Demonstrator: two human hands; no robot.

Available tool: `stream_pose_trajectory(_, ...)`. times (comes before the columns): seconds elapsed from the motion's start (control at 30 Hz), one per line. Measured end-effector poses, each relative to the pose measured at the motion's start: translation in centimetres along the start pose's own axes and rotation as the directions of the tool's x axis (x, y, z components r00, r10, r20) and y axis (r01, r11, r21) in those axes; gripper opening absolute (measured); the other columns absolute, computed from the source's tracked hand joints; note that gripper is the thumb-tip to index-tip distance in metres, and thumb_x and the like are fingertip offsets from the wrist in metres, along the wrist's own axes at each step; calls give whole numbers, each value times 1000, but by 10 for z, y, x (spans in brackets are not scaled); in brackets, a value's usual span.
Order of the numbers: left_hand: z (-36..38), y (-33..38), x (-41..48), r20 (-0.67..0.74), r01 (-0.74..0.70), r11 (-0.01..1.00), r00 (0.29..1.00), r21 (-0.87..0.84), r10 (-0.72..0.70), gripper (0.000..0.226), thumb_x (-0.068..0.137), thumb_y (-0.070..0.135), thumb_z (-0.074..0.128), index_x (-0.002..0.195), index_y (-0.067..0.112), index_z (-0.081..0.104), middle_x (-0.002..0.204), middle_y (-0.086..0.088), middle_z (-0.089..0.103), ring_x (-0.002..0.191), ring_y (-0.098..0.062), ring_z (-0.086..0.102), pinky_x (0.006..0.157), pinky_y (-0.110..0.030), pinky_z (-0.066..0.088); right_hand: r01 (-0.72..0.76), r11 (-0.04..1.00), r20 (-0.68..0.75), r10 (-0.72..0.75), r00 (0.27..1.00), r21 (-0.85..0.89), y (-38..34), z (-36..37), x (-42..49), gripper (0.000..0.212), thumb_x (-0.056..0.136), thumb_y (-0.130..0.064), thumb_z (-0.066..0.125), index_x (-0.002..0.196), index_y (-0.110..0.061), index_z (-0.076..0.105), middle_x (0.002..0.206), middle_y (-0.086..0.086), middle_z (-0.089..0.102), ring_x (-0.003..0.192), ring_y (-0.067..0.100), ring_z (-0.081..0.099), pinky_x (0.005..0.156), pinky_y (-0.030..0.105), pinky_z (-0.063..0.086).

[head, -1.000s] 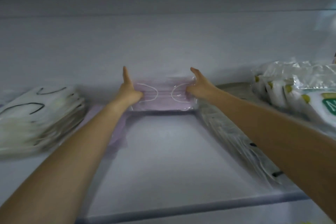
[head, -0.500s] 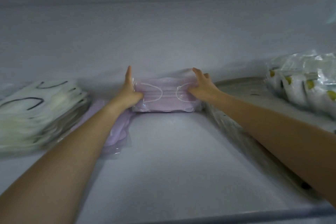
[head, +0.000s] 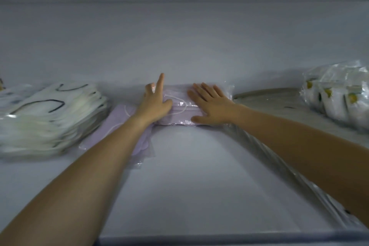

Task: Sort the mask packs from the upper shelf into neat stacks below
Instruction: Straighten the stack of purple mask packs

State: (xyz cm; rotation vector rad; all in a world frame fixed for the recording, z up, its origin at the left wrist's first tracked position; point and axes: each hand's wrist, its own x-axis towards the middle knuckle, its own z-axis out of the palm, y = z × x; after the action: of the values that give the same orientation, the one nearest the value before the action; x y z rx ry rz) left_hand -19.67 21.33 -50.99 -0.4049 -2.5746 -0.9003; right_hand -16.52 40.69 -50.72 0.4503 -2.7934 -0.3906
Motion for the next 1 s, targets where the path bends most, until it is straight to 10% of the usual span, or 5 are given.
stream_pose_trajectory(0.2, 5, 8, 12, -49, 260, 917, 957, -304, -287, 65, 98, 22, 39, 150, 6, 4, 150, -25, 23, 136, -36, 29, 105, -31, 24, -3, 996, 8, 2, 1000, 92, 4, -17, 4, 88, 87, -65, 38, 149, -22, -9, 157, 4, -15, 145, 24, -12, 115, 44, -6)
stream_pose_trajectory(0.47, 1, -1, 16, 123, 405, 728, 904, -553, -409, 48, 78, 37, 56, 111, 3, 60, 122, -22, 59, 111, -33, 58, 84, -35, 45, -3, 998, -32, 5, 999, 64, 2, -5, 7, 90, 87, -63, 42, 150, -19, -6, 158, 6, -10, 145, 21, -12, 114, 49, -7)
stream_pose_trajectory(0.57, 2, -2, 14, 118, 377, 724, 916, -578, -383, 38, 74, 42, 59, 99, 13, 60, 119, -18, 61, 107, -29, 58, 88, -32, 44, 0, 998, -47, 3, 999, 59, 3, -5, 7, 90, 87, -63, 42, 150, -20, -6, 158, 5, -9, 145, 21, -10, 115, 49, -5)
stream_pose_trajectory(0.77, 10, -11, 0, 30, 20, 841, 1000, -541, -5, 93, 83, 16, 71, 150, 28, 8, 141, 10, 28, 130, -3, 30, 97, -11, 26, 30, 999, -84, -28, 996, 34, 6, -1, 5, 90, 79, -77, 26, 147, -32, -13, 157, 2, -15, 145, 24, -7, 113, 55, 2)
stream_pose_trajectory(1.0, 8, -18, 0, 134, -21, 910, 987, -414, 84, 93, 78, 10, 74, 150, 20, 16, 153, -2, 24, 138, -12, 27, 109, -22, 25, 46, 999, -64, -45, 997, 15, 10, 5, 7, 100, 57, -80, 0, 147, -36, -11, 158, -1, -10, 145, 23, -7, 112, 56, 5)
